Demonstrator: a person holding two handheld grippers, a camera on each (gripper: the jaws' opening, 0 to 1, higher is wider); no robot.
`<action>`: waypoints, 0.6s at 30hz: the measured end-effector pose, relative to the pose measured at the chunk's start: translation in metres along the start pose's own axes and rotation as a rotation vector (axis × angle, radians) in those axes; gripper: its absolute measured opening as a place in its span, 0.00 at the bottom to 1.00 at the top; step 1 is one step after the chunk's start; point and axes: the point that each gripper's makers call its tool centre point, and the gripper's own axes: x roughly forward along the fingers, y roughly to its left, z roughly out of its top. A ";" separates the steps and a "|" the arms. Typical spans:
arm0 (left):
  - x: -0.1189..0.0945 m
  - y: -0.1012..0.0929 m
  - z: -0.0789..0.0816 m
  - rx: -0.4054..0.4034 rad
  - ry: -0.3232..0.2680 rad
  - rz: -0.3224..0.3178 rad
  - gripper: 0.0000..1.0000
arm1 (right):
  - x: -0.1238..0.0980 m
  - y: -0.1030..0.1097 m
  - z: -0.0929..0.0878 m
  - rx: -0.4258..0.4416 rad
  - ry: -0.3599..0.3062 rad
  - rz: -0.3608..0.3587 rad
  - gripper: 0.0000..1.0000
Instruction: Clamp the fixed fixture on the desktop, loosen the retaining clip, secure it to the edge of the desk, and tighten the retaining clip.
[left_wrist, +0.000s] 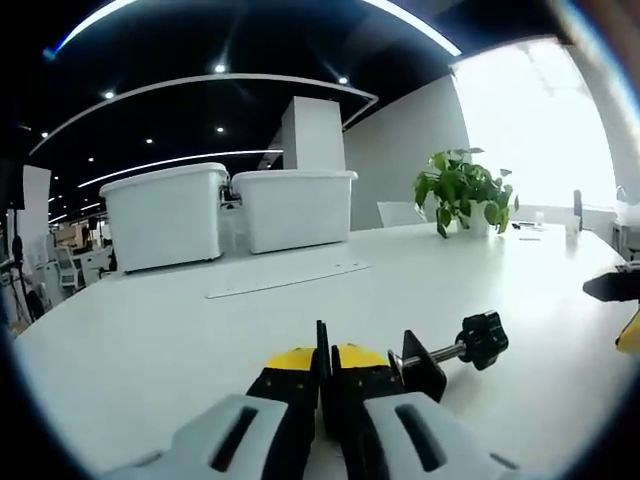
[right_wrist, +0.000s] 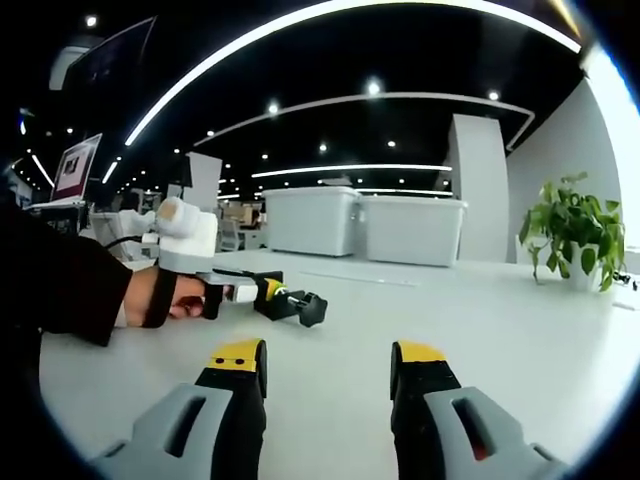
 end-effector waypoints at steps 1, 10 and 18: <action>0.000 0.000 0.000 0.001 -0.001 0.000 0.06 | 0.000 0.000 0.000 0.003 -0.001 0.001 0.49; -0.002 0.002 0.001 0.009 -0.005 0.005 0.05 | 0.001 -0.002 0.000 0.034 -0.004 0.004 0.47; -0.026 0.011 -0.003 0.018 -0.002 -0.001 0.04 | 0.002 0.010 -0.014 0.127 0.085 0.084 0.42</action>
